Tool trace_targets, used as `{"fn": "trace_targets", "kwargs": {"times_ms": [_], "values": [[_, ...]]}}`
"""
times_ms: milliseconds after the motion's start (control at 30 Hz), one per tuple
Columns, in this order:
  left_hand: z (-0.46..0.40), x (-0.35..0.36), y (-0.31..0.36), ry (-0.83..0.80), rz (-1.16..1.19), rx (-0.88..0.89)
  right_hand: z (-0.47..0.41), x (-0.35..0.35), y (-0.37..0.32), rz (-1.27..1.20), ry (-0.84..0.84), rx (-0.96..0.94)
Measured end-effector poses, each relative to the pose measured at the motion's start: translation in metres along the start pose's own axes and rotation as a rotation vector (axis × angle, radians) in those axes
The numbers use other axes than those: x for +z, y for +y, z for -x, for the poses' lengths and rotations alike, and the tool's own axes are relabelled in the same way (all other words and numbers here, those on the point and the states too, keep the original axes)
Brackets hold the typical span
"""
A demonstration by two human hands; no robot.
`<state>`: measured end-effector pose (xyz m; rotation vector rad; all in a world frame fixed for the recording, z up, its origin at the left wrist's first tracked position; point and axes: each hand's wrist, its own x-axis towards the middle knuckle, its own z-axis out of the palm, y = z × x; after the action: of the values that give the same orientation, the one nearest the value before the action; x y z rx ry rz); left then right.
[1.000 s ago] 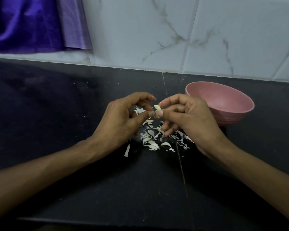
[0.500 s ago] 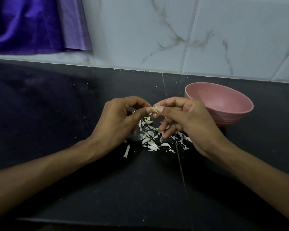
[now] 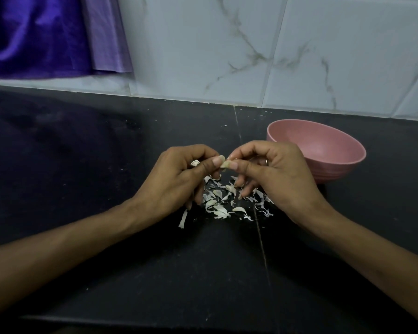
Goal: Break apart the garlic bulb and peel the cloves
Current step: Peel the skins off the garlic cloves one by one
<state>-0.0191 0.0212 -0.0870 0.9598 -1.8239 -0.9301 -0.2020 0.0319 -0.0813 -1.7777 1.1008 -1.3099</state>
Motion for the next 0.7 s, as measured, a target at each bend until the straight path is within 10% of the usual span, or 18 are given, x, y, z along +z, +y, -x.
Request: {"fn": "trace_targets", "kwargs": {"times_ms": [367,700], "values": [[-0.0055,0.0001,0.0026,-0.231,0.555,-0.303,0.0031,-0.0003,-0.0034,-0.007,0.047,-0.192],[-0.0068,0.0007,0.0062,-0.151,0.485,-0.281,0.001,-0.0018,0.0005,-0.012,0.068,-0.163]]}}
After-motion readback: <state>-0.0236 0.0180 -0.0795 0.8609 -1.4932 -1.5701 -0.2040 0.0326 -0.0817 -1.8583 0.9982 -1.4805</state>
